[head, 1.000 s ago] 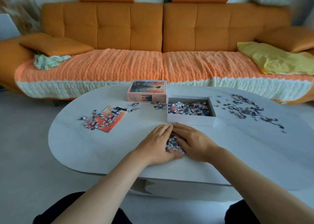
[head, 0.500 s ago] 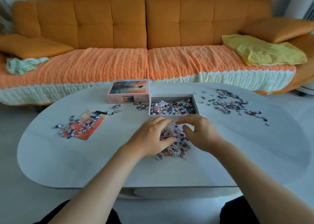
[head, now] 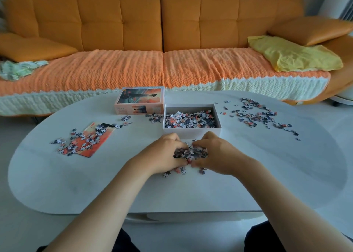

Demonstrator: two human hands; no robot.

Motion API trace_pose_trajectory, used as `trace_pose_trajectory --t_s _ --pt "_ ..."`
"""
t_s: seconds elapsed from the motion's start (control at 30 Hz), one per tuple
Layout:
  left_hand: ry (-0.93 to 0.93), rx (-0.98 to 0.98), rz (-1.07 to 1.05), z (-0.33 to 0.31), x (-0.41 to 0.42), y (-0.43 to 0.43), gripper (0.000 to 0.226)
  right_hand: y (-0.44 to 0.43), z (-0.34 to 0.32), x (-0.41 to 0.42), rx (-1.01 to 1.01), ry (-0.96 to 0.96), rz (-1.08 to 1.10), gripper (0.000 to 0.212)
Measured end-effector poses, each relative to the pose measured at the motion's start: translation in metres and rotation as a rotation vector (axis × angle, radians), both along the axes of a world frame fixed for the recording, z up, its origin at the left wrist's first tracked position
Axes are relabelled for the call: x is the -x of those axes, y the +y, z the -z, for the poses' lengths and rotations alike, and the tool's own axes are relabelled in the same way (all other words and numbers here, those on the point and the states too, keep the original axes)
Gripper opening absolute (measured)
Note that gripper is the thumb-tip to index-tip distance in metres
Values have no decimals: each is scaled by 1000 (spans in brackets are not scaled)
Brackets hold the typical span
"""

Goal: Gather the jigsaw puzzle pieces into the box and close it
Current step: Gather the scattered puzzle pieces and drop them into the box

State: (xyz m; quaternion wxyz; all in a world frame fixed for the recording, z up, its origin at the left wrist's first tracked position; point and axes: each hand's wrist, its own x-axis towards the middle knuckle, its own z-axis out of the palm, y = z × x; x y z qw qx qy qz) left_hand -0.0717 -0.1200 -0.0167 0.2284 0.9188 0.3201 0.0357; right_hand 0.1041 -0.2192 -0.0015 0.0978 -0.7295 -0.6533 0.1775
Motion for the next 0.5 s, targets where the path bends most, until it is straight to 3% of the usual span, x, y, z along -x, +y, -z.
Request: trace_pose_trajectory --t_s 0.13,0.23,0.5 --pt "-77 -35 -25 -4 -3 -3 28 7 -1 6 -54 89 26 37" --pt "-106 -23 -45 -6 -2 -2 24 13 -3 9 -78 144 47 18" --pt "-224 65 -138 -21 -3 12 16 30 -20 1 -116 203 67 9"
